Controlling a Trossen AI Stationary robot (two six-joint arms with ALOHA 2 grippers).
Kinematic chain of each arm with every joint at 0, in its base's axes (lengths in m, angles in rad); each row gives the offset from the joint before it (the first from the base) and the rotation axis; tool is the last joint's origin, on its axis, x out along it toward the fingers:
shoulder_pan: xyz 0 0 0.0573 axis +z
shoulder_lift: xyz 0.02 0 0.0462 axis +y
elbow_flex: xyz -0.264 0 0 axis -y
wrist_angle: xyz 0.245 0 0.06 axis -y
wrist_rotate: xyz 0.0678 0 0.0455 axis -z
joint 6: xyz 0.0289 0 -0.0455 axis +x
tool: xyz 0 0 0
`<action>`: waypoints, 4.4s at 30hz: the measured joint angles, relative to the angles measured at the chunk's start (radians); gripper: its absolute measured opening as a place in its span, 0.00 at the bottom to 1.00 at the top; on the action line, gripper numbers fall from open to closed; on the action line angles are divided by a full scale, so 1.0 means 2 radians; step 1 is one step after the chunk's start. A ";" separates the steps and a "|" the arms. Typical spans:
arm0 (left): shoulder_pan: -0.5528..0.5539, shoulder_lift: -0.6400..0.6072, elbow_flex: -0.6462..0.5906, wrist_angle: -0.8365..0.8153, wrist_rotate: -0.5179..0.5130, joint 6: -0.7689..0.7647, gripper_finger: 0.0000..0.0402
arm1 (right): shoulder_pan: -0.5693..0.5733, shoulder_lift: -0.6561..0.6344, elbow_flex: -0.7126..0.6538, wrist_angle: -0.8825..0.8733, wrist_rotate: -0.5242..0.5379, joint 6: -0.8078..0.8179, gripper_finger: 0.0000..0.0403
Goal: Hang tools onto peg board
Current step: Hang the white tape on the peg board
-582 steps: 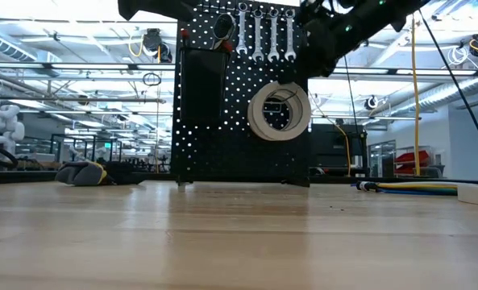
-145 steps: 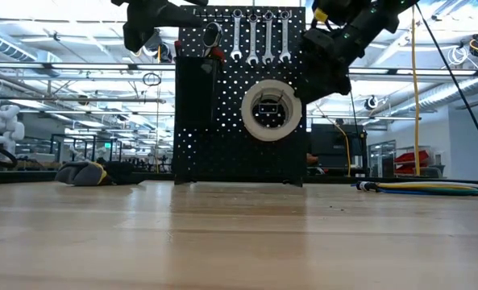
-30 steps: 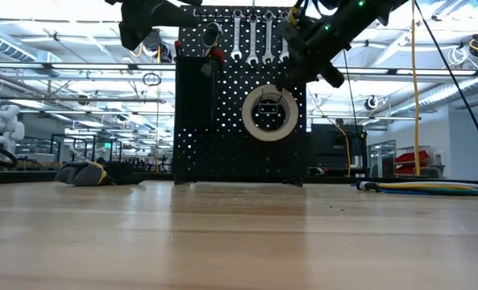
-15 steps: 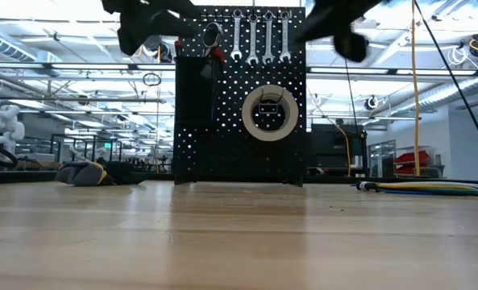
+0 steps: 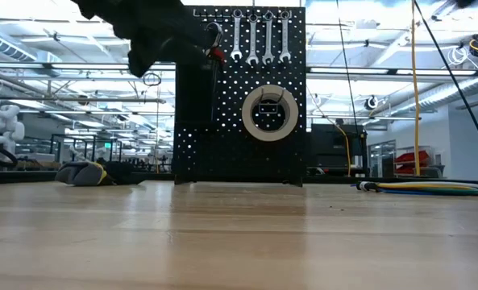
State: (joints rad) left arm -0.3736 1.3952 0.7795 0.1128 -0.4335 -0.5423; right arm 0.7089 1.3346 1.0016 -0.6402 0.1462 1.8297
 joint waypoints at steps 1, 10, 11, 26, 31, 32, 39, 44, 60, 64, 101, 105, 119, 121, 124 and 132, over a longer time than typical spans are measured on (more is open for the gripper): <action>0.000 0.006 0.000 0.009 0.007 0.000 0.33 | 0.014 0.005 0.000 -0.006 -0.001 0.024 0.00; 0.010 0.036 0.000 0.074 0.035 0.016 0.33 | 0.083 0.075 0.000 -0.037 -0.044 0.151 0.14; 0.013 0.036 0.000 0.076 0.035 0.016 0.33 | 0.084 0.084 0.000 -0.038 -0.051 0.153 0.18; 0.033 0.036 0.000 0.110 0.066 -0.010 0.33 | 0.087 0.196 0.003 -0.068 -0.096 0.147 0.41; 0.033 0.036 0.000 0.110 0.066 -0.040 0.33 | 0.089 0.207 0.000 -0.059 -0.111 0.130 0.24; 0.033 0.035 0.000 0.110 0.066 -0.041 0.33 | 0.089 0.206 0.002 -0.066 -0.101 0.128 0.20; 0.036 0.035 0.001 0.112 0.063 -0.054 0.33 | 0.088 0.207 0.001 -0.079 -0.087 0.111 0.08; 0.036 0.035 0.001 0.114 0.055 -0.061 0.33 | 0.083 0.206 0.001 -0.080 -0.080 0.088 0.11; 0.050 0.035 0.001 0.128 0.104 -0.377 0.33 | -0.040 0.186 0.057 -0.068 0.157 -0.152 0.08; 0.048 0.035 0.001 0.128 0.099 -0.377 0.33 | -0.100 0.186 0.057 0.033 0.122 -0.286 0.08; 0.049 0.106 0.001 0.120 0.182 -0.433 0.34 | -0.195 0.198 0.076 0.102 0.085 -0.384 0.08; 0.052 0.106 0.002 0.108 0.190 -0.433 0.39 | -0.195 0.198 0.076 0.102 0.084 -0.383 0.08; 0.065 0.106 0.002 0.085 0.192 -0.432 0.53 | -0.197 0.197 0.077 0.106 0.102 -0.359 0.08; 0.068 0.106 0.002 0.083 0.190 -0.432 0.53 | -0.201 0.197 0.077 0.106 0.102 -0.359 0.08; 0.071 0.106 0.001 0.083 0.188 -0.428 0.53 | -0.206 0.197 0.077 0.106 0.101 -0.360 0.08; 0.075 0.106 0.001 0.082 0.184 -0.402 0.36 | -0.214 0.197 0.077 0.105 0.097 -0.358 0.08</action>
State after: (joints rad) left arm -0.2245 1.6081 0.7822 0.2768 -0.0646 -1.3461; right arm 0.2817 1.7287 1.1549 -0.4294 0.3399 1.1137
